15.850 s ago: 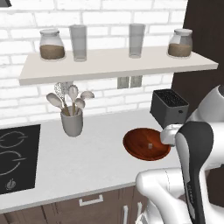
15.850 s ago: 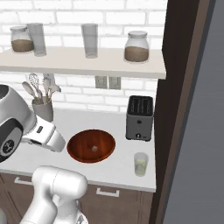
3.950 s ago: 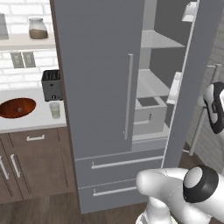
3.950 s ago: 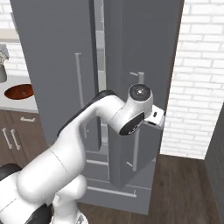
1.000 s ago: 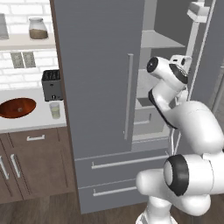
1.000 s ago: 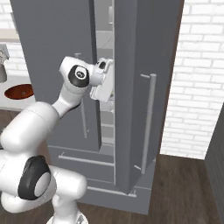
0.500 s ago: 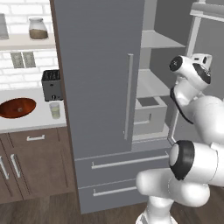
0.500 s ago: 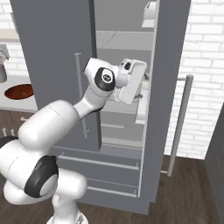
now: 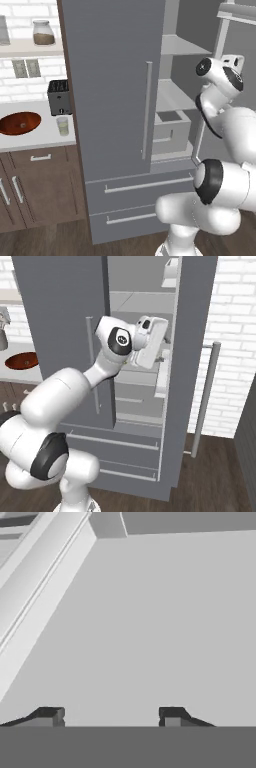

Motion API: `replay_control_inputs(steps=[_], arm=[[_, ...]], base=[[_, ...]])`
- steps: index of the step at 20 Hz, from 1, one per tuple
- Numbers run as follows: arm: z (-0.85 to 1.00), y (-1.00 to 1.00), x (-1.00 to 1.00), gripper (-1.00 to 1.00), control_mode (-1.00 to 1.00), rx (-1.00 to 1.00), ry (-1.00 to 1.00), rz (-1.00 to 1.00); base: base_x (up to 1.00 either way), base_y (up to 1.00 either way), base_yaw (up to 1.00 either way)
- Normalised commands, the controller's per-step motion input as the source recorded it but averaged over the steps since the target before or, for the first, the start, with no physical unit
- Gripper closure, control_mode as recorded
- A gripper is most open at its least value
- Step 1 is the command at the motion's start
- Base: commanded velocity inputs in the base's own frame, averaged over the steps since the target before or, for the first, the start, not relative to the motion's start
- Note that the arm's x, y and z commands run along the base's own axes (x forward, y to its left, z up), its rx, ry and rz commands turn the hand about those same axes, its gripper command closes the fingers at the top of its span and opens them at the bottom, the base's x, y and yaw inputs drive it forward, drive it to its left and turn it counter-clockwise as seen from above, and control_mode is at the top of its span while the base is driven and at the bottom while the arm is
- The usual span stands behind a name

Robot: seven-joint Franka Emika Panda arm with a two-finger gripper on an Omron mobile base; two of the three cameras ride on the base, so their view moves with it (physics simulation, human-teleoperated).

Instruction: Grab a lemon wedge from the fridge and one ice cube from the ice bowl, and put them in the glass of lemonade.

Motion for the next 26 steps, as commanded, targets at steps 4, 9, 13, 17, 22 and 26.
replay_control_inputs(steps=[4, 9, 13, 17, 22, 26], arm=[[0.0, 0.92, -0.45, -1.0, -1.0, 0.16, -0.3, 0.0], [-0.11, 0.87, -0.34, -1.0, -1.0, 0.44, -0.5, -0.02], [-0.5, 0.52, -0.11, -1.0, -1.0, 0.81, -0.5, -0.08], [-0.45, 0.28, 0.0, -1.0, -1.0, 0.96, -0.44, -0.13], [0.0, 0.44, -0.23, -1.0, -1.0, 0.74, -0.28, -0.1], [0.25, 0.8, -0.12, -1.0, -1.0, 0.25, -0.18, -0.04]], base=[[0.0, 0.0, 0.0], [0.0, 0.0, 0.0], [0.0, 0.0, 0.0], [0.0, 0.0, 0.0], [0.0, 0.0, 0.0], [0.0, 0.0, 0.0]])
